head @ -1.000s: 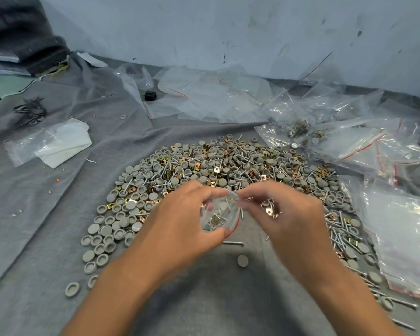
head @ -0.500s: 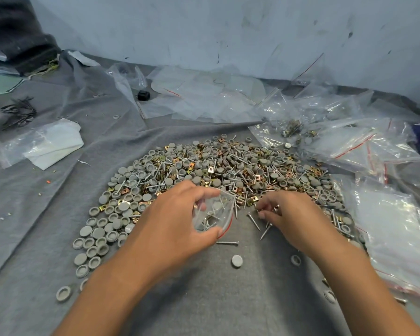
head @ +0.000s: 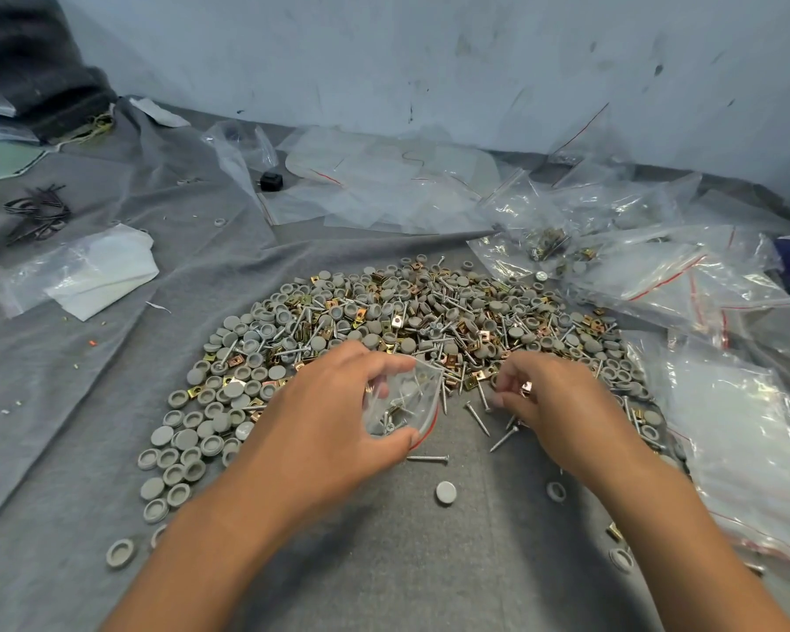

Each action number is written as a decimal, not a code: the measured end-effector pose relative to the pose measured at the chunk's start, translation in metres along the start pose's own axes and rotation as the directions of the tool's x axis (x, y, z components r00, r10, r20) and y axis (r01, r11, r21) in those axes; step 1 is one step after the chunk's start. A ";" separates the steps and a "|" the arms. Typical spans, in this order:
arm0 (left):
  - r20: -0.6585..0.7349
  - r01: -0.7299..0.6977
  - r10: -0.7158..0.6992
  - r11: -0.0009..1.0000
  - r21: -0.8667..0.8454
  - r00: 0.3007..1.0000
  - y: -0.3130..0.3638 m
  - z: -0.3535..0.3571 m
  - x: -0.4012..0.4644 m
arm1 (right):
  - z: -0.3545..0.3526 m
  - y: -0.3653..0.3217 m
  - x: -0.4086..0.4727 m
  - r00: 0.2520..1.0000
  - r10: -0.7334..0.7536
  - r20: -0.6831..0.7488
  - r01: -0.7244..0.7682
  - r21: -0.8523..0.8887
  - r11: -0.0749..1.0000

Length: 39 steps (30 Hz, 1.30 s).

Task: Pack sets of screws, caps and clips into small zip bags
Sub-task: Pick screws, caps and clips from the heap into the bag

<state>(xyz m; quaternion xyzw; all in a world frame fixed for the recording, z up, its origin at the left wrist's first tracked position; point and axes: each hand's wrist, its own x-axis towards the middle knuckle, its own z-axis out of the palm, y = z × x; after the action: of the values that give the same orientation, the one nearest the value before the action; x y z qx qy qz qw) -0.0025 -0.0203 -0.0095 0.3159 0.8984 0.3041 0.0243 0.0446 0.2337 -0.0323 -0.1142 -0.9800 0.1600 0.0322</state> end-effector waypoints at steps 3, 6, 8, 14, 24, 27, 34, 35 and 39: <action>-0.007 -0.004 0.004 1.000 0.009 1.000 0.000 0.001 0.000 | 0.005 -0.010 0.004 0.983 -0.104 -0.148 0.104 -0.009 0.995; -0.010 -0.009 0.009 1.000 0.000 1.000 0.000 0.002 0.000 | 0.016 -0.015 0.006 0.990 -0.110 -0.086 0.101 -0.100 0.990; -0.012 -0.007 0.007 1.000 -0.008 1.000 0.000 0.001 0.000 | 0.020 -0.014 0.006 0.993 -0.085 -0.078 0.076 -0.113 0.991; -0.013 -0.008 0.008 1.000 -0.006 1.000 0.002 0.002 0.001 | 0.005 -0.030 -0.003 0.936 -0.229 -0.267 0.299 0.262 0.918; -0.015 -0.009 0.008 1.000 -0.025 1.000 0.000 0.003 0.001 | 0.013 -0.063 -0.028 0.777 -0.463 -0.426 0.572 0.171 0.803; -0.022 -0.011 0.010 0.999 -0.033 1.000 0.000 0.003 0.000 | 0.010 -0.062 -0.026 0.783 -0.417 -0.462 0.559 0.227 0.797; -0.022 -0.022 0.021 1.000 -0.022 1.000 -0.002 0.002 0.000 | -0.007 -0.042 -0.011 0.875 -0.111 -0.472 0.398 0.568 0.721; -0.022 -0.022 0.022 1.000 -0.018 1.000 -0.003 0.002 0.000 | -0.006 -0.036 -0.008 0.888 -0.026 -0.460 0.330 0.597 0.731; -0.016 -0.021 0.021 1.000 0.007 1.000 -0.007 0.001 0.000 | 0.010 -0.016 0.005 0.976 -0.023 -0.215 0.092 0.317 0.944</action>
<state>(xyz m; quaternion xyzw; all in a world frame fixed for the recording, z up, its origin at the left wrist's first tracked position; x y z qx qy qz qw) -0.0061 -0.0234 -0.0141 0.3228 0.8963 0.3037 0.0126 0.0358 0.2171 -0.0366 -0.0945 -0.9342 0.3056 0.1578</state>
